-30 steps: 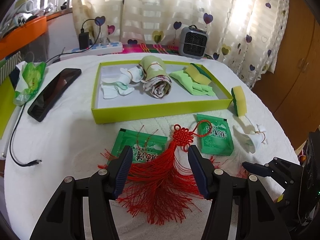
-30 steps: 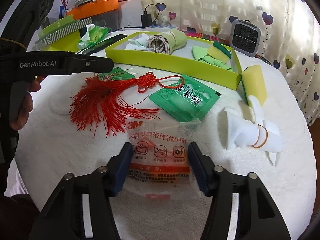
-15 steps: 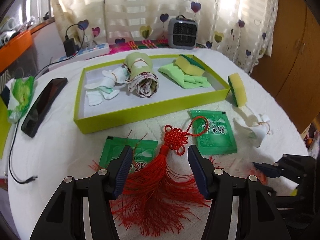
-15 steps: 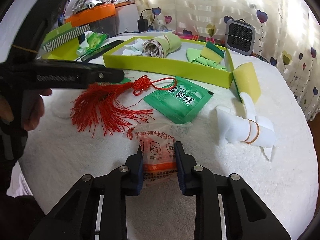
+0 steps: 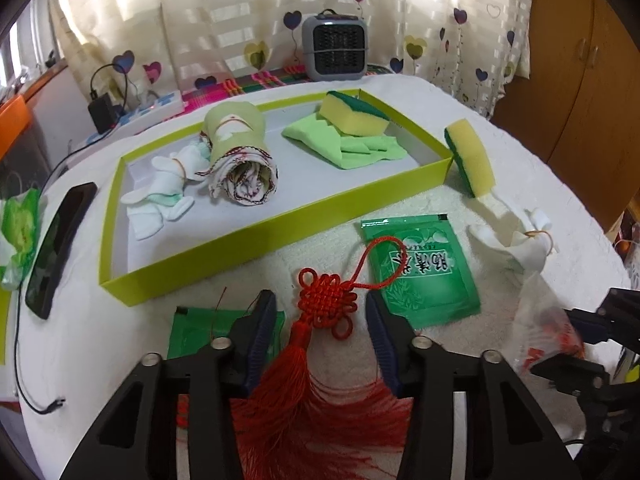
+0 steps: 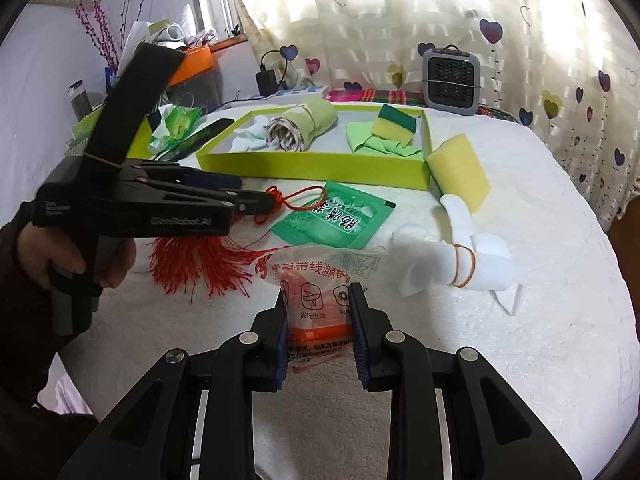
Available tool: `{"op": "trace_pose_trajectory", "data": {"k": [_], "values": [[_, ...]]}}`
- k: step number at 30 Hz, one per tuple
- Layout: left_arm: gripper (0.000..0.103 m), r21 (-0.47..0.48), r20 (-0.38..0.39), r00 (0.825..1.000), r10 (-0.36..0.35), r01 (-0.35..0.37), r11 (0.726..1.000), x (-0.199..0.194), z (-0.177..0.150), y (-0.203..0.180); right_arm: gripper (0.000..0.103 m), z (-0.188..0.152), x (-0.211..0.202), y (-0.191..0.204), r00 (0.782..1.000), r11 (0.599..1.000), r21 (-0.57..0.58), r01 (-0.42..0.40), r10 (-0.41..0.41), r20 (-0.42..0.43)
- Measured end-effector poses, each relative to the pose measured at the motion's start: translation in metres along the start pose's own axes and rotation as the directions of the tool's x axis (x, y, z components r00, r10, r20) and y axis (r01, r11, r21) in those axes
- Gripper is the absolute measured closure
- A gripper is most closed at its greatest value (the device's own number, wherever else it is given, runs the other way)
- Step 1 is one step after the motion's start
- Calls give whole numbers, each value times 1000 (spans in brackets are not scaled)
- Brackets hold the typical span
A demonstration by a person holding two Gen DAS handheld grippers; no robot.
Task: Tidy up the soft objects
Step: 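Close the right gripper on the clear plastic bag while the left gripper lowers onto the red knot, then grasp and lift the red knot with the left gripper while the right gripper lifts the plastic bag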
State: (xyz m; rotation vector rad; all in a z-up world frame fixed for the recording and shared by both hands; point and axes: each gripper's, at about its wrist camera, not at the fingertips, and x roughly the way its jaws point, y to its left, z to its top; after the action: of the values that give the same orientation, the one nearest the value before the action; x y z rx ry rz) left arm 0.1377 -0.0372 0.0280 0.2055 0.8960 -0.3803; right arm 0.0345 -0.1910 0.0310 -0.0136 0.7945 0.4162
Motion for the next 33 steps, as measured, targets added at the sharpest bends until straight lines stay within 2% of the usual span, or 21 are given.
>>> {"op": "trace_pose_trajectory", "data": {"k": [9,11,16,24,33], "values": [[60,23,-35,999,1,0,1000,16,0,-5,76,1,3,-3,1000,1000,19,-14,14,3],[61,21,-33,999,0,0,1000,16,1,-4,76,2,4,-3,1000,1000,22,-18,18,2],[71,9,-30,1000,5,-4,1000,20,3,-1,76,3,7,-6,1000,999,33,-29,29,-3],[76,-4,-22,1000,11,-11,1000,19,4,3,76,4,10,-10,999,999,36,-40,40,-10],[77,-23,9,1000,11,-11,1000,10,4,5,76,4,9,-11,999,998,39,-43,44,-11]]}}
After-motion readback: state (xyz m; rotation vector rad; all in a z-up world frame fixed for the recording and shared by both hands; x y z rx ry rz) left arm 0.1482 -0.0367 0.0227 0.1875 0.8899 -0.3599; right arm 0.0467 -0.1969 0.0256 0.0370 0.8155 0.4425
